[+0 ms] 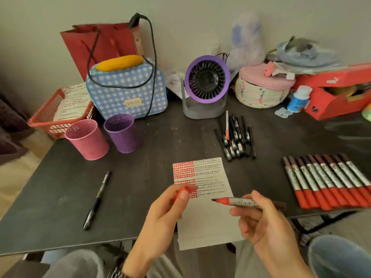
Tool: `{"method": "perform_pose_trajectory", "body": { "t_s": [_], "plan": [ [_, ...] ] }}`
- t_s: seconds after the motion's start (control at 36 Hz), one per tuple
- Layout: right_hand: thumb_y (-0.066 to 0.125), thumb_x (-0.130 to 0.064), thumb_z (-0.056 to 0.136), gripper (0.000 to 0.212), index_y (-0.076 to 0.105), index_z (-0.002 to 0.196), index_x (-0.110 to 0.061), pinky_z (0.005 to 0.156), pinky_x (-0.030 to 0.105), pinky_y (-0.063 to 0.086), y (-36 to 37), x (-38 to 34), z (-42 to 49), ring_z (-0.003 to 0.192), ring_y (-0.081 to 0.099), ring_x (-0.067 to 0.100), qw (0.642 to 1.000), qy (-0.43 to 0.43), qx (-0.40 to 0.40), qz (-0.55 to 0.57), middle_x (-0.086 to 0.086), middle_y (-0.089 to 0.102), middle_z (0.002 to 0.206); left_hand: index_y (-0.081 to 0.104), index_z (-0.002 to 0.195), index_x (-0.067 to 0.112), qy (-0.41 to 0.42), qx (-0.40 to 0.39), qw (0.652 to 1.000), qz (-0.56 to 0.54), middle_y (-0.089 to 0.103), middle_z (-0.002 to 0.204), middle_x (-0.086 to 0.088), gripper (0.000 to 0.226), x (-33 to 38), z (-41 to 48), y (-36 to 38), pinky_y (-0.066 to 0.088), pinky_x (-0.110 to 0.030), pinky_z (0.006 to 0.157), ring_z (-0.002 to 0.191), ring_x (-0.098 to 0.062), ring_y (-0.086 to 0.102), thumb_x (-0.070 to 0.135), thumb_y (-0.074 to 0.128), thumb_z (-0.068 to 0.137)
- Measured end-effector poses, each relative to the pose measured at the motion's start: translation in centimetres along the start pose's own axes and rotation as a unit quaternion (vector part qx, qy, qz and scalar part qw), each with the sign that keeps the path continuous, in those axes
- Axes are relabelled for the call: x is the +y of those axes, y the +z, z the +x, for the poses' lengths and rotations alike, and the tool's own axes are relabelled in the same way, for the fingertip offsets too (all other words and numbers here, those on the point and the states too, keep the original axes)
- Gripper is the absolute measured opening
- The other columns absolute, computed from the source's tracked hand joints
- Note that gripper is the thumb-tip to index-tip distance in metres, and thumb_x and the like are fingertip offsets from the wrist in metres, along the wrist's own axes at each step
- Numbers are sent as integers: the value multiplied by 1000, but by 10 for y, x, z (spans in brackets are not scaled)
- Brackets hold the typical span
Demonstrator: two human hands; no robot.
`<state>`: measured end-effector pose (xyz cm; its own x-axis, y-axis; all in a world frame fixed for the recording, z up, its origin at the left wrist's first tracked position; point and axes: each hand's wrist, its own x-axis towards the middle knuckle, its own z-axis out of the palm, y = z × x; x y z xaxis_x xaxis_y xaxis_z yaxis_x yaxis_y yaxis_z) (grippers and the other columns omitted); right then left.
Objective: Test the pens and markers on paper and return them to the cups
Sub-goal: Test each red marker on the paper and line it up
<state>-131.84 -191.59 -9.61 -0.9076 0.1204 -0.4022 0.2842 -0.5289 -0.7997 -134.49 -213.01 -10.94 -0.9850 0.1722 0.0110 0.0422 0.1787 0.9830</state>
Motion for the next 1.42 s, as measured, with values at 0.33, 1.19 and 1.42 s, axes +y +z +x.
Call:
{"method": "perform_pose_trajectory", "body": {
  "t_s": [0.33,1.19,1.42],
  "plan": [
    [64,-72,73,64,70,49,-12,37,20,39,1,-3,-15,38,49,13,982,-113,134,-68,15,65,55,71,121,42,-46,-43,995,-83,60,84,15,35,11,-5,27,47,-25,73,72,-14,49,43,50,93],
    [84,-73,60,60,72,84,-19,39,27,45,-23,-7,-25,42,58,23,973,-188,9,-134,17,70,68,74,111,38,-11,-71,995,-66,72,99,6,22,29,-12,46,52,-20,77,82,-9,64,29,70,92],
    [76,-52,84,26,74,104,-35,55,23,53,-34,-8,-33,54,65,15,921,-173,-105,-333,6,78,85,72,115,9,-64,8,944,-324,70,109,-18,35,23,-4,41,56,-38,94,110,-38,68,4,73,81]
  ]
}}
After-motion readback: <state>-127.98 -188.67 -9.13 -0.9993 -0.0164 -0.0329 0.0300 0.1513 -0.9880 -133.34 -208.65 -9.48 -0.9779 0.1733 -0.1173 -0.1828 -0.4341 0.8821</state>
